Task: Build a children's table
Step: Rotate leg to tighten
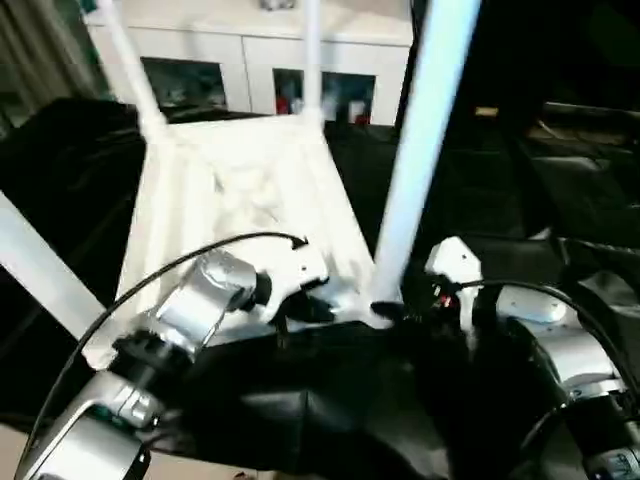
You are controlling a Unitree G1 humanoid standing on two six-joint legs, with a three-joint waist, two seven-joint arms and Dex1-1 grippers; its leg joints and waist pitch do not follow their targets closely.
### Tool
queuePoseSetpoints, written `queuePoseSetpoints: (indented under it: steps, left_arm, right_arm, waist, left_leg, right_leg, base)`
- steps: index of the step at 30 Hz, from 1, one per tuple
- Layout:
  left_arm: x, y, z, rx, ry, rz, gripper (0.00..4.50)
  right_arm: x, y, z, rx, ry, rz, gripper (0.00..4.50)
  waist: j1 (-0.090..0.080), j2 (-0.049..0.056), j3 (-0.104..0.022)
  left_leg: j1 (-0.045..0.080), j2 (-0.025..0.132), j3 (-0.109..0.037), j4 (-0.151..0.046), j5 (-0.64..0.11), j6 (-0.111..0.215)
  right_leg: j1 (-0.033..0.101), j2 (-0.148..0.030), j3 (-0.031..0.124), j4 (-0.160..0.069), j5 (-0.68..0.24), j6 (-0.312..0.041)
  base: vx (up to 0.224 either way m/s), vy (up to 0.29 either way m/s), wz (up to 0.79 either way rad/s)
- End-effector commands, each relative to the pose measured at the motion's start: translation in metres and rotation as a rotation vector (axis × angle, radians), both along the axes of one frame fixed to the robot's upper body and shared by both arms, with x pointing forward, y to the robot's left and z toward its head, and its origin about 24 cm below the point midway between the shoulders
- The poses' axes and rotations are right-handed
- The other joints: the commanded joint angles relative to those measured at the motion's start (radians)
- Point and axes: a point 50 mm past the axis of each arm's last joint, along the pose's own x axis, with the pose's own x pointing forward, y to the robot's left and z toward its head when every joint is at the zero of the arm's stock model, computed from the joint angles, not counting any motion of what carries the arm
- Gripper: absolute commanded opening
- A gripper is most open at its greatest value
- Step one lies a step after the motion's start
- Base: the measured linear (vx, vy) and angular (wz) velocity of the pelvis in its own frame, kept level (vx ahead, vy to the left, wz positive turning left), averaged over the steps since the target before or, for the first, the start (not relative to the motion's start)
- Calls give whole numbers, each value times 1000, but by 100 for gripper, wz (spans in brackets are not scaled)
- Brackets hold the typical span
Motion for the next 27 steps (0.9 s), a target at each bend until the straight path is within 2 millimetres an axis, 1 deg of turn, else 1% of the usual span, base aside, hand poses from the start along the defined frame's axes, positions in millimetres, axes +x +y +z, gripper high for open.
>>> queuePoseSetpoints:
  steps: [1, 4, 7, 8, 11, 12, 13, 16, 21, 27]
  left_arm:
    - [-13, -2, -16, 37, 98, -46, 0]
    - [-14, -1, -16, 41, 101, -46, 0]
    - [-14, -2, -15, 40, 99, -43, 0]
    - [-14, -2, -15, 41, 99, -42, 0]
    - [-14, -1, -14, 40, 97, -38, 0]
    - [-14, -1, -14, 41, 97, -37, 0]
    - [-14, -1, -14, 41, 96, -36, 0]
    - [-14, -1, -14, 41, 99, -34, 0]
    - [-15, -1, -15, 44, 103, -35, 0]
    - [-15, 0, -15, 46, 105, -32, 0]
  right_arm:
    - [-5, 2, 0, -15, -3, 48, 384]
    - [-6, 4, -4, -38, 14, 72, 384]
    - [-4, 6, -7, -46, 21, 66, 384]
    - [-4, 6, -7, -42, 21, 61, 358]
    - [-1, 7, -6, -27, 22, 52, 344]
    - [-1, 7, -6, -26, 23, 53, 315]
    - [-1, 7, -6, -25, 23, 54, 315]
    - [-2, 8, -6, -21, 28, 62, 288]
    - [-4, 8, -6, -14, 32, 68, 271]
    - [-4, 9, -7, 3, 39, 67, 268]
  waist:
    - [-4, -7, -50]
    - [-5, -8, -50]
    - [-6, -9, -49]
    - [-7, -8, -50]
    - [-7, -9, -51]
    - [-7, -9, -52]
    - [-6, -9, -53]
    - [-6, -9, -53]
    - [-6, -9, -53]
    - [-6, -9, -55]
  left_leg:
    - [8, 40, -7, -62, -135, 87]
    - [6, 38, -6, -61, -131, 93]
    - [8, 37, -7, -62, -148, 83]
    - [8, 37, -7, -61, -147, 80]
    - [8, 37, -7, -60, -137, 82]
    - [8, 36, -6, -59, -134, 83]
    - [8, 36, -6, -58, -127, 87]
    - [7, 36, -6, -57, -124, 91]
    - [8, 36, -7, -57, -127, 90]
    - [7, 35, -7, -55, -121, 91]
  right_leg:
    - [53, -47, 41, -51, -65, -275]
    - [54, -47, 41, -52, -74, -274]
    - [52, -47, 41, -56, -113, -265]
    - [52, -47, 41, -55, -114, -264]
    - [52, -46, 41, -52, -93, -268]
    - [53, -46, 41, -52, -90, -268]
    - [53, -46, 41, -51, -78, -270]
    - [54, -46, 41, -50, -74, -272]
    - [54, -45, 40, -50, -85, -270]
    - [54, -45, 40, -48, -73, -273]
  base:
    - [0, 0, 0]
    - [0, 0, 0]
    - [0, 0, 0]
    - [0, 0, 0]
    - [0, 0, 0]
    - [0, 0, 0]
    - [0, 0, 0]
    - [0, 0, 0]
    - [0, 0, 0]
    - [0, 0, 0]
